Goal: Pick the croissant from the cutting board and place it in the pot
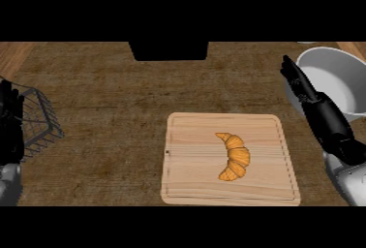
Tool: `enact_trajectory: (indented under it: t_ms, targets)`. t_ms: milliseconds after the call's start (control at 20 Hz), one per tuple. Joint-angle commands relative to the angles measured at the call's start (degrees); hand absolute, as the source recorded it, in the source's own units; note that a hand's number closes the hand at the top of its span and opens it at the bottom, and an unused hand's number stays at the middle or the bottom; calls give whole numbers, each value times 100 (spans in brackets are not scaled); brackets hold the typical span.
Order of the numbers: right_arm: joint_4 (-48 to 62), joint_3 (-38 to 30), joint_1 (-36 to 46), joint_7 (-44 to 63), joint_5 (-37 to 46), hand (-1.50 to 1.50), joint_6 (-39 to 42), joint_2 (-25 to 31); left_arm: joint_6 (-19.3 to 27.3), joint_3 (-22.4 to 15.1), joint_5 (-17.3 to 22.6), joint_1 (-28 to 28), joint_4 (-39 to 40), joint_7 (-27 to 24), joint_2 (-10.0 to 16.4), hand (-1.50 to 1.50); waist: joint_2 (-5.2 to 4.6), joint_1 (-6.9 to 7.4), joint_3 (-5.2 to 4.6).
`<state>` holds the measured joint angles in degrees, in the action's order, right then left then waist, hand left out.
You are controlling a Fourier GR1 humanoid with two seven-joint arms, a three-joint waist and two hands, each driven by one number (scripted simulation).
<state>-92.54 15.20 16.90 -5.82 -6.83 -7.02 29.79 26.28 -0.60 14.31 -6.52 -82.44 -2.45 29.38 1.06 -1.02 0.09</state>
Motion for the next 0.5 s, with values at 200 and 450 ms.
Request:
enact_trajectory:
  t_ms: [200,450]
  targets:
    - [213,-73,767,-589,-1869,150,2359,-69,-512,-505,264,-931,-381,265,-483,0,-179,301,25]
    - [1245,-339,816,-1535,-600,-150,2429,859,-711,-630,545,-885,-534,167,-777,0,-231,190,25]
